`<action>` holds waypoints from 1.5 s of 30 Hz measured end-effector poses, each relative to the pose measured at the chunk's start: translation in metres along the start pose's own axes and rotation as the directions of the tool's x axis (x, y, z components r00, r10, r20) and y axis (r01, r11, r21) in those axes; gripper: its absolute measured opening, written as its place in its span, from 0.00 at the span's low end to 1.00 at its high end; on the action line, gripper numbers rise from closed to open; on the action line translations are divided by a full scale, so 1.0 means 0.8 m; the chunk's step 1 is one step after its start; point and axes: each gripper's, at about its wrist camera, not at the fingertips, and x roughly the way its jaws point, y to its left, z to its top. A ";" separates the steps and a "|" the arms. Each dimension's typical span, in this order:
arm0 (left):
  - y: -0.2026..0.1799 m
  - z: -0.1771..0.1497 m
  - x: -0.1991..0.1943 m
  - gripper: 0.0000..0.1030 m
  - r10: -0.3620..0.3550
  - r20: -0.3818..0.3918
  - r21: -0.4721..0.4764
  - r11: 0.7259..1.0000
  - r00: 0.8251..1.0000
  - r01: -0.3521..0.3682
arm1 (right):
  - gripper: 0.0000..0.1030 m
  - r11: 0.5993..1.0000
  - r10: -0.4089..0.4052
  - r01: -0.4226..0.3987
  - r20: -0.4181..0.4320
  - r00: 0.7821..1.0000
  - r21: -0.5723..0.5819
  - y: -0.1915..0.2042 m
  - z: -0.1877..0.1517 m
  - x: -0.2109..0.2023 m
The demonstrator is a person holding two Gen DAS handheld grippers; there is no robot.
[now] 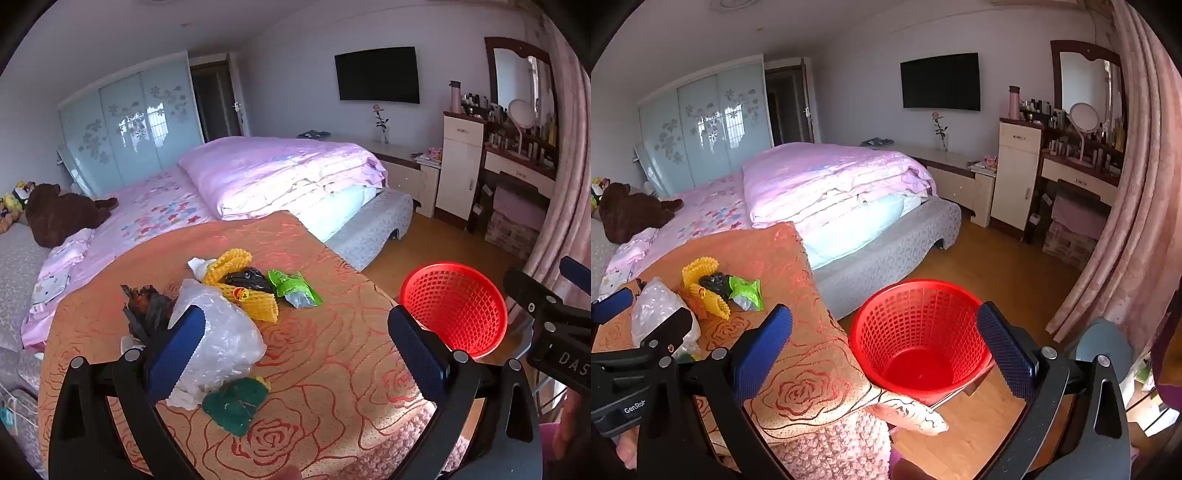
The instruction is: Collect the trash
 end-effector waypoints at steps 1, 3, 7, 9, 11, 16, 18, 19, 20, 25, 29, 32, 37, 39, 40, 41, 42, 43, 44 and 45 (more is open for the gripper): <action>0.001 0.000 0.000 0.93 -0.008 0.000 -0.009 1.000 1.000 0.008 | 0.94 1.000 -0.002 0.002 0.002 1.000 -0.001 0.000 0.000 -0.001; 0.000 -0.001 -0.001 0.93 -0.005 0.001 -0.011 1.000 1.000 0.005 | 0.94 1.000 -0.005 0.005 0.007 1.000 -0.001 -0.002 0.000 -0.004; -0.003 -0.004 -0.006 0.93 0.003 0.001 -0.012 1.000 1.000 -0.003 | 0.94 1.000 -0.003 0.003 -0.022 1.000 0.006 0.004 -0.003 -0.001; 0.002 0.000 0.001 0.93 -0.020 -0.017 -0.016 1.000 1.000 0.020 | 0.94 1.000 -0.002 0.003 -0.031 1.000 0.007 0.002 -0.007 0.004; 0.001 0.000 0.001 0.93 -0.021 -0.017 -0.017 1.000 1.000 0.020 | 0.94 1.000 -0.004 0.004 -0.038 0.999 0.009 0.003 -0.010 0.006; -0.007 -0.007 0.000 0.93 -0.025 -0.022 -0.022 0.999 0.999 0.025 | 0.94 1.000 -0.008 0.008 -0.045 0.999 0.008 0.006 -0.008 0.007; -0.007 -0.007 0.000 0.93 -0.026 -0.023 -0.021 0.999 0.999 0.026 | 0.94 1.000 -0.006 0.007 -0.048 0.999 0.011 0.001 -0.006 0.004; -0.006 -0.007 0.000 0.93 -0.027 -0.024 -0.023 0.999 0.999 0.027 | 0.94 1.000 -0.007 0.007 -0.049 0.999 0.014 0.001 -0.006 0.004; -0.005 -0.007 0.001 0.93 -0.029 -0.024 -0.024 0.999 0.999 0.028 | 0.94 1.000 -0.010 0.011 -0.051 0.999 0.016 0.001 -0.007 0.004; -0.002 -0.007 0.005 0.93 -0.034 -0.028 -0.022 0.999 0.999 0.033 | 0.94 1.000 -0.015 0.016 -0.059 0.998 0.023 0.000 -0.007 0.006; -0.001 -0.007 0.003 0.93 -0.042 -0.035 -0.023 0.999 0.999 0.041 | 0.94 0.999 -0.019 0.021 -0.066 0.998 0.028 -0.002 -0.005 0.006; 0.000 -0.007 0.003 0.93 -0.047 -0.040 -0.022 0.999 0.998 0.047 | 0.94 0.999 -0.020 0.023 -0.072 0.997 0.033 -0.005 -0.005 0.009; -0.001 -0.008 0.005 0.93 -0.057 -0.044 -0.017 0.998 0.997 0.056 | 0.94 0.999 -0.028 0.031 -0.078 0.997 0.041 -0.008 -0.005 0.009; -0.002 -0.008 0.006 0.93 -0.061 -0.047 -0.013 0.998 0.997 0.060 | 0.94 0.998 -0.032 0.036 -0.078 0.996 0.047 -0.010 -0.005 0.011; -0.003 -0.008 0.007 0.93 -0.064 -0.050 -0.012 0.998 0.997 0.063 | 0.94 0.998 -0.035 0.039 -0.078 0.996 0.049 -0.011 -0.005 0.012; -0.004 -0.008 0.009 0.93 -0.066 -0.053 -0.010 0.998 0.996 0.066 | 0.94 0.998 -0.037 0.041 -0.078 0.996 0.051 -0.012 -0.005 0.012; -0.004 -0.008 0.010 0.93 -0.068 -0.055 -0.009 0.998 0.996 0.067 | 0.94 0.998 -0.039 0.044 -0.078 0.996 0.054 -0.012 -0.006 0.013; -0.004 -0.008 0.011 0.93 -0.069 -0.058 -0.008 0.998 0.996 0.069 | 0.94 0.997 -0.042 0.047 -0.078 0.996 0.057 -0.013 -0.006 0.014; -0.004 -0.008 0.011 0.93 -0.071 -0.060 -0.006 0.998 0.996 0.070 | 0.94 0.997 -0.046 0.051 -0.078 0.996 0.060 -0.013 -0.007 0.014; -0.005 -0.008 0.012 0.93 -0.071 -0.062 -0.005 0.997 0.996 0.071 | 0.94 0.997 -0.048 0.053 -0.078 0.996 0.064 -0.014 -0.007 0.015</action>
